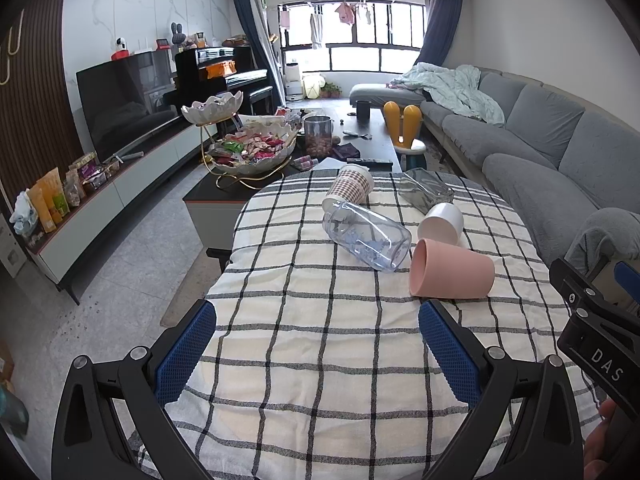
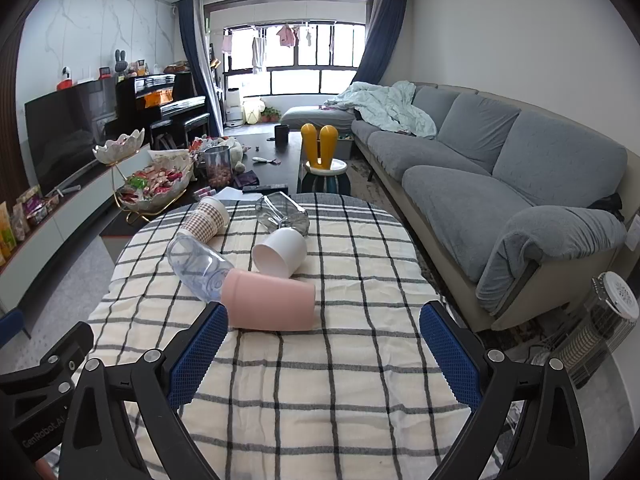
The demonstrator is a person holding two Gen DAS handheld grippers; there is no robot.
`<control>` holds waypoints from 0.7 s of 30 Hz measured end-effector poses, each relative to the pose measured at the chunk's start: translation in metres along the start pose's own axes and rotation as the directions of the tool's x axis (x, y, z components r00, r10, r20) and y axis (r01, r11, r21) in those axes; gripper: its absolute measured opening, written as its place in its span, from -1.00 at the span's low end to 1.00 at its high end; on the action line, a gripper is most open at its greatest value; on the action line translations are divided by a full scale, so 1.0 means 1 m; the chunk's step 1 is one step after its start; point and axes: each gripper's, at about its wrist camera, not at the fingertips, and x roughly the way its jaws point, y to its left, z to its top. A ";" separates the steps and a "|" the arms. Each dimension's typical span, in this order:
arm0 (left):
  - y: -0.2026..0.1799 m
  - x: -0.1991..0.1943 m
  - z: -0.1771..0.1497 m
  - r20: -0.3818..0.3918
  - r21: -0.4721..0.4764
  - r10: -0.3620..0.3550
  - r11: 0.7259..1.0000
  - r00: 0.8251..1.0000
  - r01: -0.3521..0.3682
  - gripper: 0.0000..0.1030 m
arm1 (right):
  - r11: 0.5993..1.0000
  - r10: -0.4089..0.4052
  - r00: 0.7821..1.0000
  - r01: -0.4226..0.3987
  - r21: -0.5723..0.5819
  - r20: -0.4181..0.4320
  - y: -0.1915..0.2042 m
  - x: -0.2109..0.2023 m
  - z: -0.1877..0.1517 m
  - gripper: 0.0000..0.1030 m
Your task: Flip cup upside down
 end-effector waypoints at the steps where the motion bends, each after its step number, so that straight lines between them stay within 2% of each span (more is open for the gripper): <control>1: 0.000 0.000 0.000 0.002 0.000 -0.001 1.000 1.000 0.001 1.00 | 1.000 0.000 1.000 0.000 0.002 0.001 0.000 0.000 0.000 0.88; 9: -0.004 0.001 0.004 0.002 0.005 -0.011 1.000 1.000 0.011 1.00 | 1.000 -0.001 1.000 0.002 0.008 -0.009 0.001 0.009 0.003 0.88; 21: 0.010 0.031 0.039 0.019 0.021 -0.036 0.999 0.999 0.035 1.00 | 1.000 0.007 1.000 -0.007 0.026 -0.005 0.026 0.032 0.032 0.88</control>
